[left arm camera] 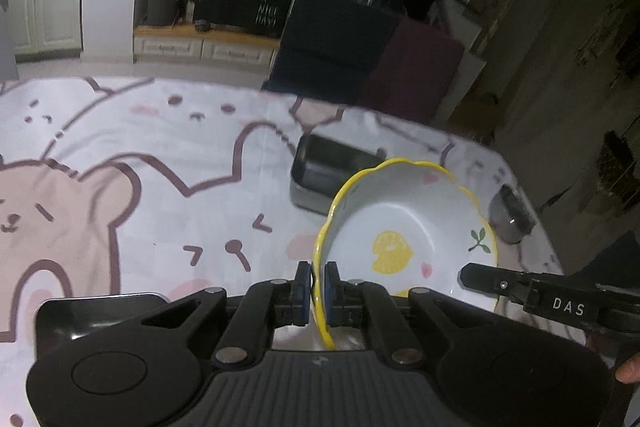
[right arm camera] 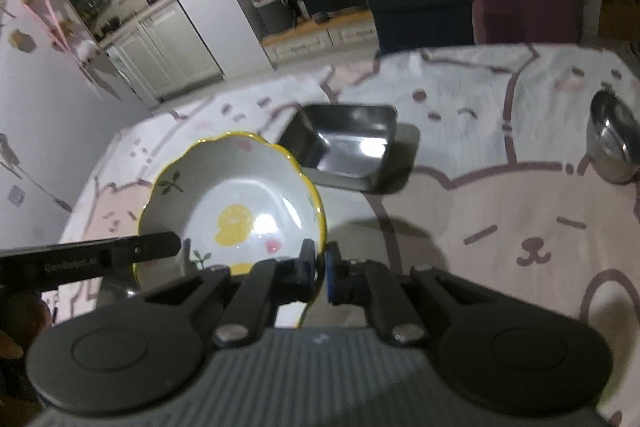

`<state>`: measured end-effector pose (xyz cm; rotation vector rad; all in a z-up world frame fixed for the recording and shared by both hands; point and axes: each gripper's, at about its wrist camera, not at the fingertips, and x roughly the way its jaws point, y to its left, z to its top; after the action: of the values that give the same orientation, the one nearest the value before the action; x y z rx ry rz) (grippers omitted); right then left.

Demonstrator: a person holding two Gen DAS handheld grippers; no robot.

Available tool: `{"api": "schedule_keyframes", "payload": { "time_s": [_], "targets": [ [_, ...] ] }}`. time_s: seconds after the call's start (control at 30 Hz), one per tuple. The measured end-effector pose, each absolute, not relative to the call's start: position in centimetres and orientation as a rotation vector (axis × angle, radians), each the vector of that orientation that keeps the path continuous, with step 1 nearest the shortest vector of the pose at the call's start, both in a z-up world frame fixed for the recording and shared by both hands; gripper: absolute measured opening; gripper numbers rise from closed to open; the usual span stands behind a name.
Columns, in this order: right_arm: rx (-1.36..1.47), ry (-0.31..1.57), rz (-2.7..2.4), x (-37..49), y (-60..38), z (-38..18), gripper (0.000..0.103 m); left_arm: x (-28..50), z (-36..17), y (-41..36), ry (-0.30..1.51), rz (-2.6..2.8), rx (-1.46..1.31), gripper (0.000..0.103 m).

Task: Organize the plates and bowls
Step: 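Lift the lemon bowl with both grippers and lower it into the cream bowl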

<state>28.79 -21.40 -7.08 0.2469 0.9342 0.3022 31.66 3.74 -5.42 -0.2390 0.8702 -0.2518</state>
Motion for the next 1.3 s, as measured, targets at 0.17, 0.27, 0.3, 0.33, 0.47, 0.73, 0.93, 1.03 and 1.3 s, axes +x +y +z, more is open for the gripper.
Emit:
{"api": "schedule_keyframes", "payload": {
  "time_s": [0.17,0.27,0.3,0.33,0.47,0.73,0.93,1.03,1.3],
  "targets": [
    [0.269,0.858,0.325,25.6,-21.2,-4.5,0.007,28.0,-3.4,4.7,0.806,-0.248,-0.266,0.006],
    [0.269,0.813,0.327,23.6,-20.8,-3.3,0.007,26.1,-2.8,5.3,0.783,-0.243,-0.279,0.006],
    [0.271,0.802,0.330,22.9,-20.7,-3.1,0.007,25.5,-2.6,5.5,0.778,-0.242,-0.283,0.006],
    [0.274,0.798,0.334,22.3,-20.6,-2.9,0.007,25.0,-2.6,5.7,0.774,-0.242,-0.289,0.006],
    [0.282,0.788,0.349,20.5,-20.1,-2.9,0.007,22.7,-2.8,6.6,0.770,-0.239,-0.303,0.006],
    [0.257,0.816,0.366,17.6,-18.5,-3.8,0.007,19.4,-5.2,7.9,0.825,-0.217,-0.306,0.006],
    [0.237,0.910,0.362,16.4,-16.9,-6.3,0.007,18.5,-7.4,8.5,0.885,-0.178,-0.273,0.006],
    [0.228,0.964,0.369,16.0,-16.1,-7.4,0.007,18.3,-8.2,8.7,0.907,-0.170,-0.252,0.006],
    [0.179,1.033,0.372,15.9,-15.0,-8.9,0.008,18.7,-10.3,8.5,0.984,-0.162,-0.225,0.006]
  ]
}}
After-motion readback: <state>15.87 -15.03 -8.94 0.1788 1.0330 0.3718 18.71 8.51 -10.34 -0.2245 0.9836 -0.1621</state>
